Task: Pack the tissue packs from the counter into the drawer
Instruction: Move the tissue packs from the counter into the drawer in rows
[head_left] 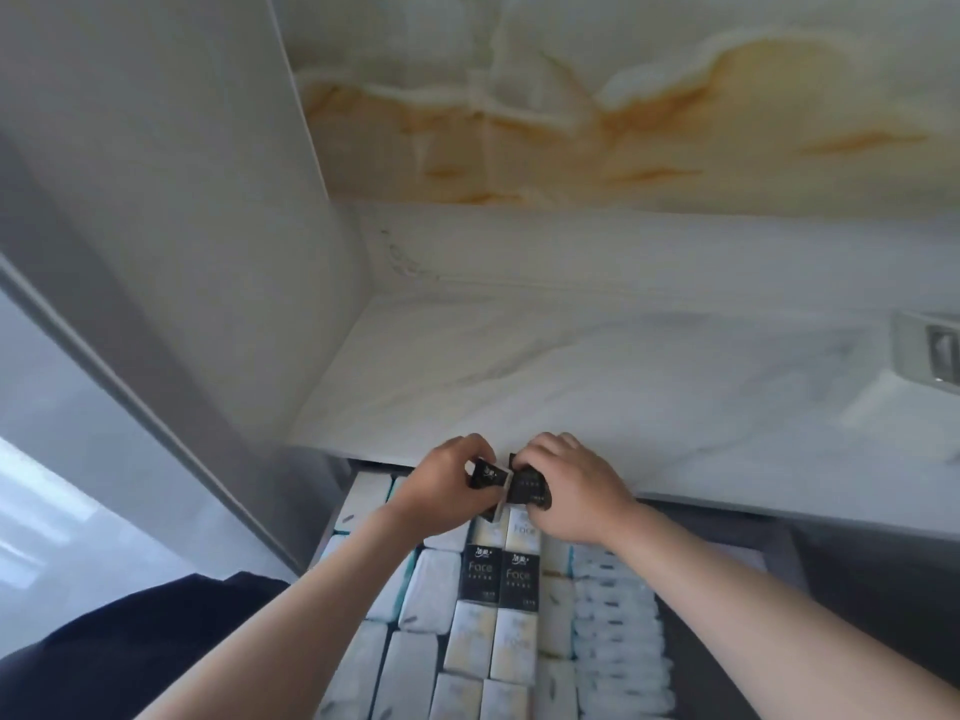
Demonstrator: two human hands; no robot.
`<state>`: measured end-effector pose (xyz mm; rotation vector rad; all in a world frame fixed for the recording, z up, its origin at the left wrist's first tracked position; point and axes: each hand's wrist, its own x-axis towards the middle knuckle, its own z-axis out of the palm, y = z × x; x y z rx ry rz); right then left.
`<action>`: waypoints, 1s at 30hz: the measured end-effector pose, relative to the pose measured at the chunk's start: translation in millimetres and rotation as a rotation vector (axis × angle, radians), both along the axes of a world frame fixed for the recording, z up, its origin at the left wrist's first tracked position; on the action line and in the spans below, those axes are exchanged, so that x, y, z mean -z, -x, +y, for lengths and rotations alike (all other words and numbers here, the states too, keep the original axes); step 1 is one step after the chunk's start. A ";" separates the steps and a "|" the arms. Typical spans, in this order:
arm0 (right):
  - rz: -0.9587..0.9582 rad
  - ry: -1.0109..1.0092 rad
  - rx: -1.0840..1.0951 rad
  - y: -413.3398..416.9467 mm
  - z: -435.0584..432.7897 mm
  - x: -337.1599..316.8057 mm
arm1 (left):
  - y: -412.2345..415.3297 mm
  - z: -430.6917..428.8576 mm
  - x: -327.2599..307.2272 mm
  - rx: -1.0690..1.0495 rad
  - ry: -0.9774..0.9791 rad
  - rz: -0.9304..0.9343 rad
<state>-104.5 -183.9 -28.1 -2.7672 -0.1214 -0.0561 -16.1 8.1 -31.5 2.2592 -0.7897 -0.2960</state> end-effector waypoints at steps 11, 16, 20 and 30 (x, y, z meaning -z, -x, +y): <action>0.181 -0.023 0.101 46.5 15.7 38.9 | 26.5 -0.8 31.6 -0.079 -0.278 -0.205; 0.232 -0.176 0.156 40.4 18.3 46.8 | 19.0 4.1 44.0 0.032 -0.499 -0.221; 0.282 -0.243 0.151 34.5 20.1 45.5 | 14.5 9.7 48.1 0.090 -0.388 -0.193; 0.260 -0.202 0.155 38.4 25.4 40.9 | 17.2 11.4 39.1 0.144 -0.386 -0.229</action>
